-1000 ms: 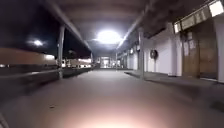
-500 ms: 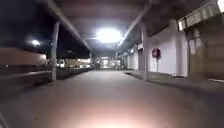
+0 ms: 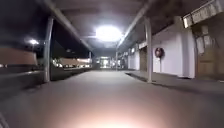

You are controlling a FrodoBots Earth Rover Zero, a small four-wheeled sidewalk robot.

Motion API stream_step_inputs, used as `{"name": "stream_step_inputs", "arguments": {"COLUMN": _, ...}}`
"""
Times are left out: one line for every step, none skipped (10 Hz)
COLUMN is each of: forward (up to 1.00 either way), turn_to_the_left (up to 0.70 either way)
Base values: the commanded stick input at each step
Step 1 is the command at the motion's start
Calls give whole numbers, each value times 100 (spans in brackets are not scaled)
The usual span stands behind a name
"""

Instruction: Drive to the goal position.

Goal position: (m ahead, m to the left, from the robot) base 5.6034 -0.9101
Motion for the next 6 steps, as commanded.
{"name": "stream_step_inputs", "arguments": {"forward": 100, "turn_to_the_left": 0}}
{"name": "stream_step_inputs", "arguments": {"forward": 100, "turn_to_the_left": 0}}
{"name": "stream_step_inputs", "arguments": {"forward": 100, "turn_to_the_left": 0}}
{"name": "stream_step_inputs", "arguments": {"forward": 100, "turn_to_the_left": 0}}
{"name": "stream_step_inputs", "arguments": {"forward": 100, "turn_to_the_left": 0}}
{"name": "stream_step_inputs", "arguments": {"forward": 100, "turn_to_the_left": 0}}
